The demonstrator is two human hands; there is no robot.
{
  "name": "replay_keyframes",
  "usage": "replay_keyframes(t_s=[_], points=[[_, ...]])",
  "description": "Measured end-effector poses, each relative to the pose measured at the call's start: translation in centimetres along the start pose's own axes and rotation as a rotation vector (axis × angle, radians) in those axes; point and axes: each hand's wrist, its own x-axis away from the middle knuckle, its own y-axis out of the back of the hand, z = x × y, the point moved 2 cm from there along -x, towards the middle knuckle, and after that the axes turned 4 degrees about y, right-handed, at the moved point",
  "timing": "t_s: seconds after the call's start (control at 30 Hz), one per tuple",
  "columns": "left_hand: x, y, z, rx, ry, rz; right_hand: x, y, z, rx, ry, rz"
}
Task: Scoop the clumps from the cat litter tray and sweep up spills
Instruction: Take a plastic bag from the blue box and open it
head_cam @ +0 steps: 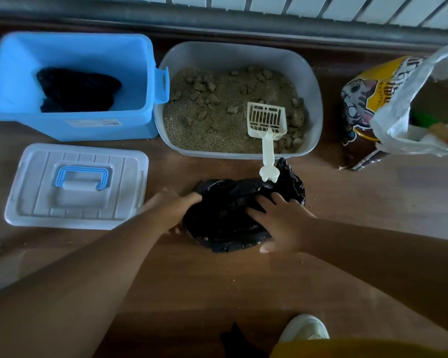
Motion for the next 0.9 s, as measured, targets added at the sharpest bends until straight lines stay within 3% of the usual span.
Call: replay_keyframes(t_s=[0.03,0.1,0.17,0.23,0.27,0.33,0.43,0.5,0.7,0.9], points=[[0.1,0.7,-0.9,-0.122,-0.122,-0.222,0.0,0.1,0.2,-0.004,0.017,-0.016],[1.2,1.3,-3.3,-0.229,-0.552,-0.580,-0.1,0.4,0.8,-0.044,0.046,-0.032],[2.8,0.2,-5.8,-0.334,-0.995,-0.665,-0.1,0.7,1.4,-0.103,0.056,-0.068],[3.6,-2.7,-7.0,-0.420,-1.225,-0.551,0.0,1.3,1.8,-0.219,0.041,-0.194],[3.8,-4.3,-7.1,-0.455,-1.237,-0.468,0.1,1.5,1.9,-0.291,0.008,-0.265],[3.5,-6.9,-6.1,-0.506,-1.102,-0.300,0.3,1.6,1.5,-0.362,-0.081,-0.343],[2.0,-8.4,-4.1,-0.708,-0.900,-0.169,0.7,0.9,0.7,-0.314,-0.171,-0.293],[0.5,-8.1,-3.0,-0.894,-0.793,-0.164,0.9,0.2,0.0,-0.240,-0.237,-0.187],[-1.6,-5.7,-1.6,-0.908,-0.636,-0.138,1.3,-2.2,-1.7,-0.160,-0.290,0.015],[-0.8,-4.7,-2.9,-1.029,-0.496,-0.171,1.0,-1.7,-2.9,-0.004,-0.206,-0.120]])
